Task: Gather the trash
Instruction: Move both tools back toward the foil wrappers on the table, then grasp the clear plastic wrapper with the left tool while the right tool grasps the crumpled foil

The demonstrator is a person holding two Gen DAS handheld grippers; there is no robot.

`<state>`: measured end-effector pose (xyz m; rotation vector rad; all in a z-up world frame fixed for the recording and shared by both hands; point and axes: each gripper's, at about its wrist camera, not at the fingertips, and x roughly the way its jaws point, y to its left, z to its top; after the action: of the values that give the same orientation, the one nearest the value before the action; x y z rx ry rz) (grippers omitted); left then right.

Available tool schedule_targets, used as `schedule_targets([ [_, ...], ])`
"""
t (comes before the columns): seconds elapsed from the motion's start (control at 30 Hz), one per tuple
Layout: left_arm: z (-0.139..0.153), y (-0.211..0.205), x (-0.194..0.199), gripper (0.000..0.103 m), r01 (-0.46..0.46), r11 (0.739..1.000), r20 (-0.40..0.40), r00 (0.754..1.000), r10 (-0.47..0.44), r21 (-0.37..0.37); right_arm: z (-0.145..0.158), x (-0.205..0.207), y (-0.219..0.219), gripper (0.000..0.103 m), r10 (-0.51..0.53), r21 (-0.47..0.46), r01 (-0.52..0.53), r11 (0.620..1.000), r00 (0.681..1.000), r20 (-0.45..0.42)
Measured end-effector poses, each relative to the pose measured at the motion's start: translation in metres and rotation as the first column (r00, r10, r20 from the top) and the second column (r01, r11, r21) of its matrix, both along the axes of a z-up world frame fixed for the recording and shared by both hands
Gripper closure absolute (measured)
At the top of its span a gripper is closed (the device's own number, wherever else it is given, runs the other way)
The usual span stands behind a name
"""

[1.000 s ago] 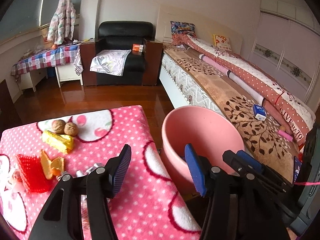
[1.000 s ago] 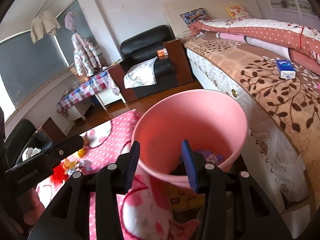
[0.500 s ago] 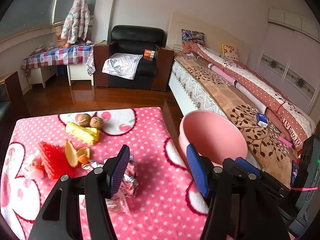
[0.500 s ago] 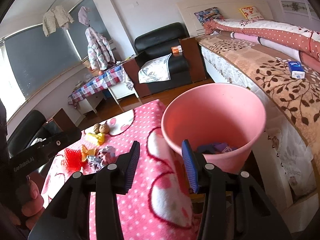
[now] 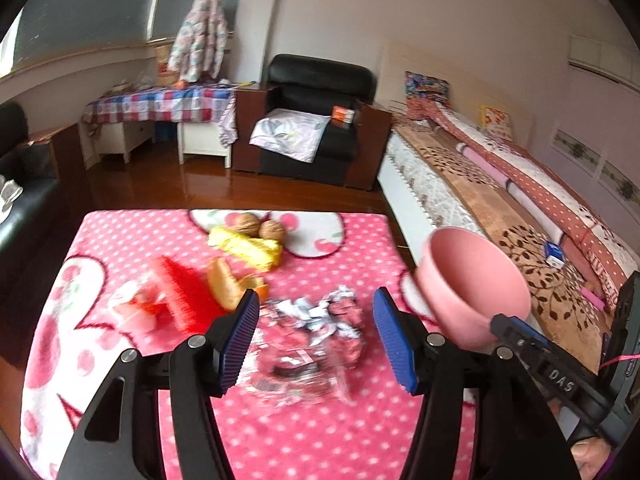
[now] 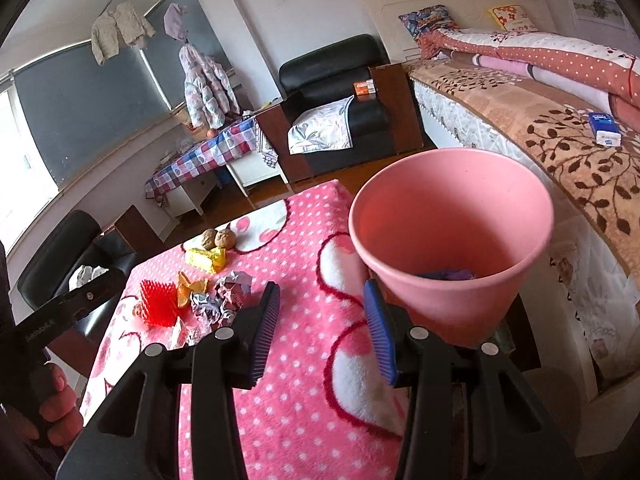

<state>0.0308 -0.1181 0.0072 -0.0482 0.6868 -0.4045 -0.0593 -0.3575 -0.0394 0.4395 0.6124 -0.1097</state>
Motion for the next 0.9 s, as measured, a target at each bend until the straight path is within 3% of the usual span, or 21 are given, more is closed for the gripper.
schedule_targets([
  [0.2,-0.015,0.032,0.005,0.045,-0.063,0.998,-0.043,0.997,0.063,0.010,-0.006,0.006,0.011,0.059,0.036,-0.001,-0.036,0.999,0.999,-0.021],
  [0.37,-0.035,0.044,0.004,0.045,-0.055,0.998,-0.097,0.994,0.057,0.018,-0.016,0.012,0.021,0.059,0.071,0.001,-0.071,0.997,0.996,-0.055],
  [0.6,-0.066,0.035,0.004,0.045,-0.005,0.999,-0.171,0.985,0.012,0.041,-0.027,0.018,0.034,0.059,0.107,-0.002,-0.107,0.994,0.990,-0.092],
  [0.9,-0.092,0.024,0.032,0.045,-0.016,0.999,-0.248,0.968,0.023,0.030,-0.037,0.025,0.042,0.059,0.126,-0.005,-0.127,0.992,0.985,-0.121],
])
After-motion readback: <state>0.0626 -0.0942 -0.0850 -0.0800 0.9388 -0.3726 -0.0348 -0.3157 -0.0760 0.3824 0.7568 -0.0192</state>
